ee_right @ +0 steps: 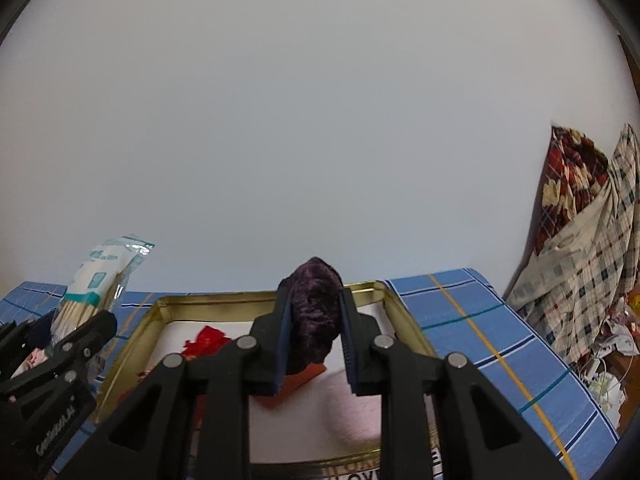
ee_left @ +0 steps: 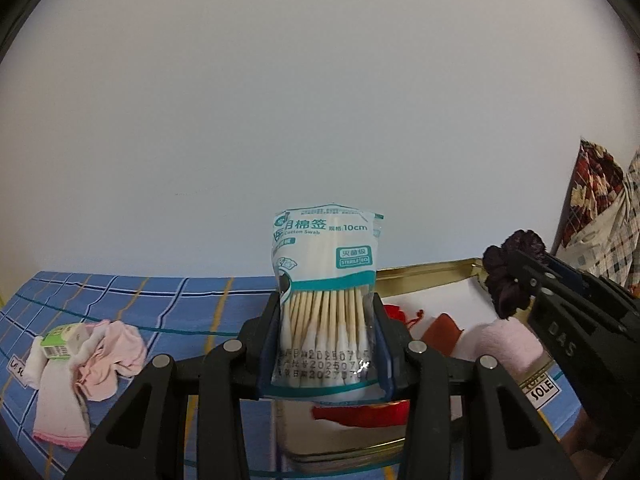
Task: Organize soft objects
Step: 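Carry the swab bag and scrunchie over to the gold tin, then lower the swab bag and scrunchie into the tin and open both tools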
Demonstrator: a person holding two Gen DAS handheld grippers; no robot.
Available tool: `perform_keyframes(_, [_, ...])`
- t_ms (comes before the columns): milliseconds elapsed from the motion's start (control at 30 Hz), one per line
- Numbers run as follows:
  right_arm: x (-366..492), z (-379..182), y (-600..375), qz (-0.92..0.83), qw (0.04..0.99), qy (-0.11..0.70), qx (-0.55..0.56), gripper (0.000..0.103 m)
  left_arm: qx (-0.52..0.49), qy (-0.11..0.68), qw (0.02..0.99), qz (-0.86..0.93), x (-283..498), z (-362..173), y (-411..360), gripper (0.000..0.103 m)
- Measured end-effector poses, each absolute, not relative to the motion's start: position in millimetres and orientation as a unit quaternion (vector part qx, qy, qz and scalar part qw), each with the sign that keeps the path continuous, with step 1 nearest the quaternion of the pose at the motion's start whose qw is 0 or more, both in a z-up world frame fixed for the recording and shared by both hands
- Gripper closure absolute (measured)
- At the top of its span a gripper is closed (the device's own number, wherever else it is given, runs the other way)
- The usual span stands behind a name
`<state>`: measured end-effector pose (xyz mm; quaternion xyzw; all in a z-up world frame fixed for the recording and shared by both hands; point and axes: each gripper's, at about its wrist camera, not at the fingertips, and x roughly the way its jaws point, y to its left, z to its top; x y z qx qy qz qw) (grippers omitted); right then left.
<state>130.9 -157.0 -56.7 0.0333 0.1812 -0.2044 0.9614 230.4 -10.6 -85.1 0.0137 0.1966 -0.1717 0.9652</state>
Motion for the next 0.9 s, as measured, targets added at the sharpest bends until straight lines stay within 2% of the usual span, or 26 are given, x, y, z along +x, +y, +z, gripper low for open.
perform_keyframes(900, [158.6, -83.6, -197.2, -0.219, 0.944, 0.244, 0.040, 0.080, 0.063, 0.235, 0.954, -0.174, 239.8, -104.6, -58.7, 0.060])
